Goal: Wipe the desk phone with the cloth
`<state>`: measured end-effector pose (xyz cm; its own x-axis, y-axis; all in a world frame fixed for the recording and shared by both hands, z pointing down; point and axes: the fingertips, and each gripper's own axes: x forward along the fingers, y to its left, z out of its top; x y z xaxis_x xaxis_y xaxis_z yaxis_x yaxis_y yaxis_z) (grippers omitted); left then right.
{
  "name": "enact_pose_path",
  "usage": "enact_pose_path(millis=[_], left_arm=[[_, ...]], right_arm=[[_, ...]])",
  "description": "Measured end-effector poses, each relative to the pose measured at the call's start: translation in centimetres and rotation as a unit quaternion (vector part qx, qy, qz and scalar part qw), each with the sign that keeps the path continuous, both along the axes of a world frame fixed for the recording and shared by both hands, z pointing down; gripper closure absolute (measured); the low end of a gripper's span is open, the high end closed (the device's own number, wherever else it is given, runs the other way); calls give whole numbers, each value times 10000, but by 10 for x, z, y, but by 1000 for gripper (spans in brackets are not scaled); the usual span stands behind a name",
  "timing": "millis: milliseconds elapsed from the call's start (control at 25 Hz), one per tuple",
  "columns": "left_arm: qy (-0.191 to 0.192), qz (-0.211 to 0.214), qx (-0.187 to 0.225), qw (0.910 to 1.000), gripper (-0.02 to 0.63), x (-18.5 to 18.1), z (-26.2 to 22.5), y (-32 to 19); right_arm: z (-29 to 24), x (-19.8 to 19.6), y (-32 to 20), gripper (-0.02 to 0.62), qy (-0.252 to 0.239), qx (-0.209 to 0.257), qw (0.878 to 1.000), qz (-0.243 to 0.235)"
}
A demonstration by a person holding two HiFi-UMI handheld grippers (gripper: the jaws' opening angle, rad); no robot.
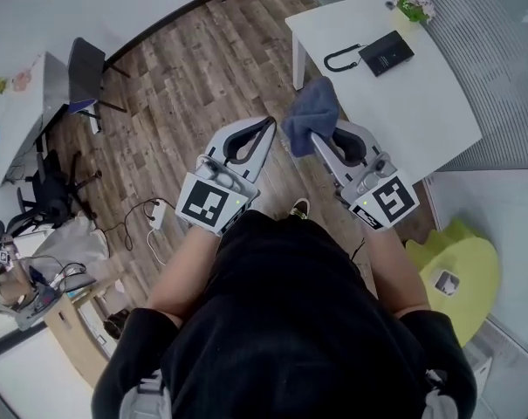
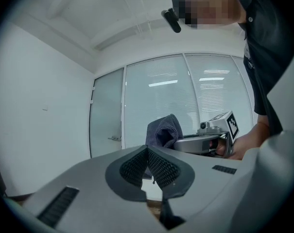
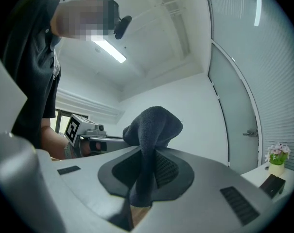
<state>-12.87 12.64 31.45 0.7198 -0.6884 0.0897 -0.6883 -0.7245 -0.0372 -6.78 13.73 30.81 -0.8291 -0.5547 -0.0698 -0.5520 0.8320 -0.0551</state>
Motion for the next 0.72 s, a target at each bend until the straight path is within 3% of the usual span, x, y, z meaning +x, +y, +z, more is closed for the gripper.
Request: enact_pose_path(millis=[240,480,720], left_arm=[[-4,394,50,9992,597,28,1,-38],[-14,915,-80,9958,597,32,16,-84],[79,1447,27,9894,597,47,19,-152]], right_arm=[[4,30,-35,534,9,-122,9988,473],[10,28,-74,532,151,-137,9950,981],[14,39,-130,534,352,-268,9844,1704]])
